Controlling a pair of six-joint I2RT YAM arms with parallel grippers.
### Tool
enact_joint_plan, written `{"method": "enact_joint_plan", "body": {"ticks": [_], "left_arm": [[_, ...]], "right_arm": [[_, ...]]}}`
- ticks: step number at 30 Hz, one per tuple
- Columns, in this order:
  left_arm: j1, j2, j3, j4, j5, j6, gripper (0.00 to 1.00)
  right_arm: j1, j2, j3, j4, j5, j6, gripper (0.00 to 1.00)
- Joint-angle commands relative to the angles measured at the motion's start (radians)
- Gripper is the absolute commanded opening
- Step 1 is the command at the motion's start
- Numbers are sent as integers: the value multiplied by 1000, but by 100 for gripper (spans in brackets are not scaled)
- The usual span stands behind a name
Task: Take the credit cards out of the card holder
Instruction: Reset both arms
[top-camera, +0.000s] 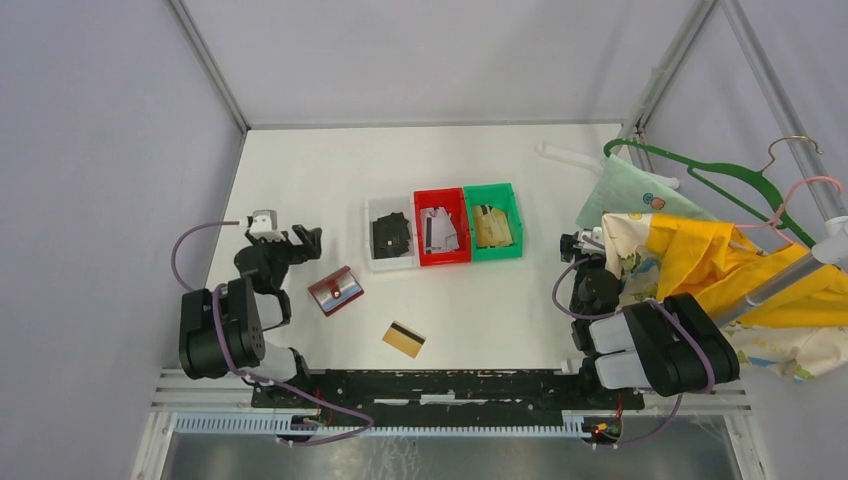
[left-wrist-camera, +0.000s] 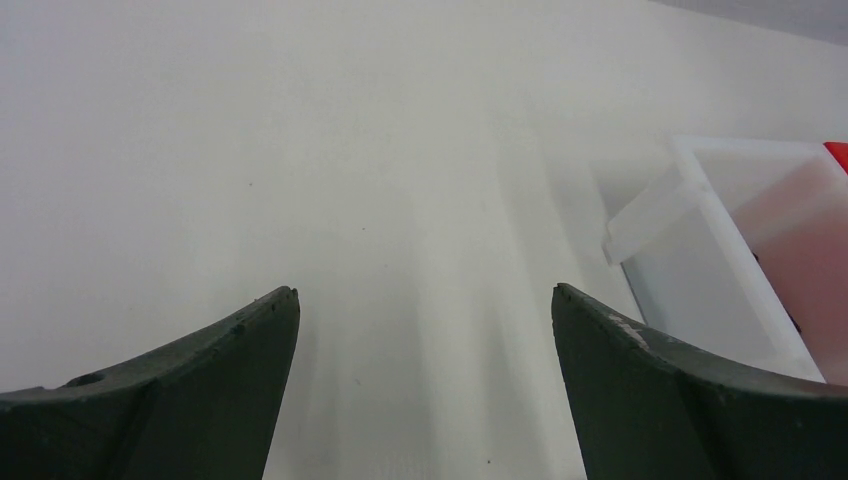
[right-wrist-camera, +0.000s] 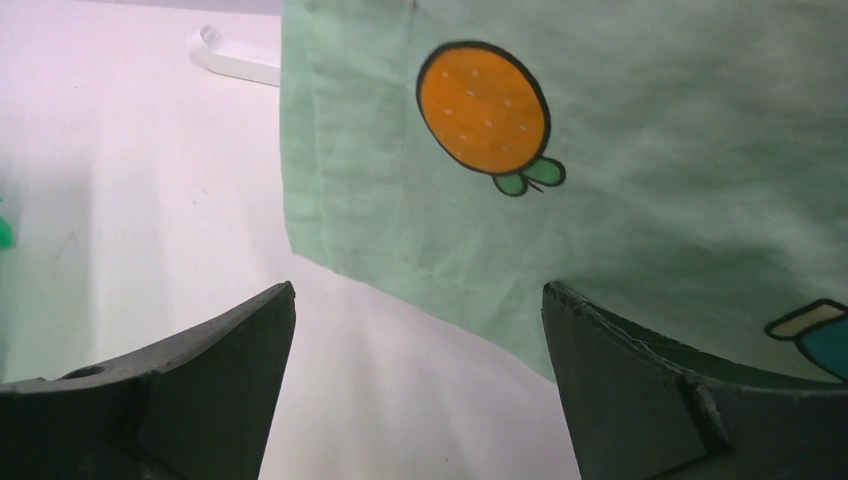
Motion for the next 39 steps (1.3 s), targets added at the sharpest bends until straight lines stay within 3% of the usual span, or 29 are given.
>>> {"method": "enact_joint_plan", "body": {"ticks": [1, 3, 4, 6, 8, 9, 12, 15, 39], "left_arm": [[-33, 88, -58, 364, -93, 23, 100], [-93, 35, -30, 200, -166, 109, 100], [-135, 44, -38, 224, -197, 146, 100], [-233, 128, -109, 438, -286, 232, 100], [-285, 97, -97, 369, -333, 271, 100], [-285, 80, -88, 316, -332, 276, 100], [-276, 110, -91, 369, -341, 253, 100], [-187, 120, 19, 174, -292, 173, 100], [-185, 116, 15, 190, -277, 169, 100]], "right_arm": [[-8, 2, -146, 105, -37, -16, 98], [-7, 7, -158, 141, -32, -22, 98], [-8, 6, -163, 148, -34, -22, 98], [-7, 1, -168, 149, -39, -22, 98], [-8, 5, -164, 151, -37, -23, 98], [-7, 6, -160, 141, -35, -24, 98], [-28, 7, -122, 65, -56, 4, 98], [-48, 4, -117, 48, -79, 16, 98], [-48, 3, -117, 49, -79, 15, 98]]}}
